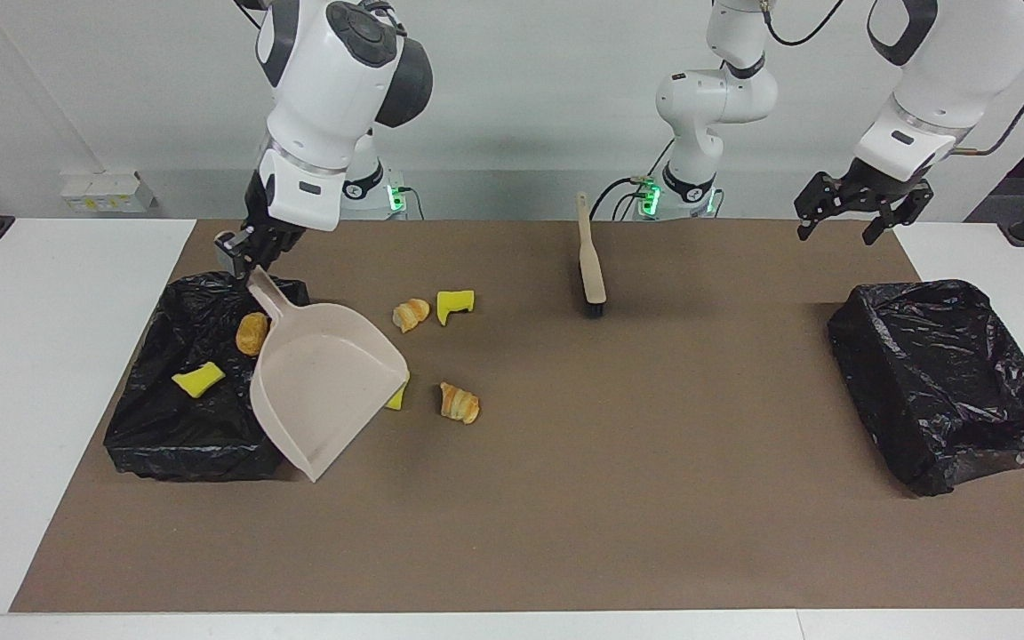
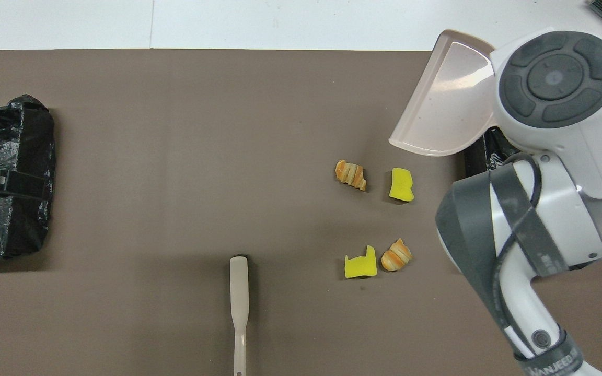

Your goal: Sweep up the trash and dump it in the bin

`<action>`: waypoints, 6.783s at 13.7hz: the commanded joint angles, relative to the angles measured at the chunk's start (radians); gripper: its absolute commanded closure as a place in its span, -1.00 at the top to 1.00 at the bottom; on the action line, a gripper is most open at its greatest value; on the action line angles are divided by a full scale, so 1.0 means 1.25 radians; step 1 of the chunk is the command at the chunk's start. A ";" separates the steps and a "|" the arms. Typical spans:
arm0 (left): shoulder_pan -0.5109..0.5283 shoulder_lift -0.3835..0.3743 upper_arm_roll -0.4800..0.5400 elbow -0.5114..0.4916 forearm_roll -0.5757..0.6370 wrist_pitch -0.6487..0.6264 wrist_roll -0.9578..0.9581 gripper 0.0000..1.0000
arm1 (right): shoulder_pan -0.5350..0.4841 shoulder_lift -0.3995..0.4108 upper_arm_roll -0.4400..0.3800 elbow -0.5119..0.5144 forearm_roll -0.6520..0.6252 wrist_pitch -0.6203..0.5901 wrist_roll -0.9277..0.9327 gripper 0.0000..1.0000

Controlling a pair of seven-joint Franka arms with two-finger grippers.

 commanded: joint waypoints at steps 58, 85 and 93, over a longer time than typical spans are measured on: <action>-0.050 0.210 -0.026 0.018 -0.024 0.237 -0.048 1.00 | 0.229 0.161 0.003 -0.040 0.498 0.337 1.127 0.97; -0.139 0.206 -0.268 -0.256 0.131 0.485 -0.534 -1.00 | -0.140 -0.156 -0.004 -0.012 0.471 -0.088 0.763 1.00; -0.061 0.206 -0.166 -0.146 0.117 0.415 -0.022 -1.00 | -0.123 -0.161 0.000 -0.030 0.483 -0.081 0.770 1.00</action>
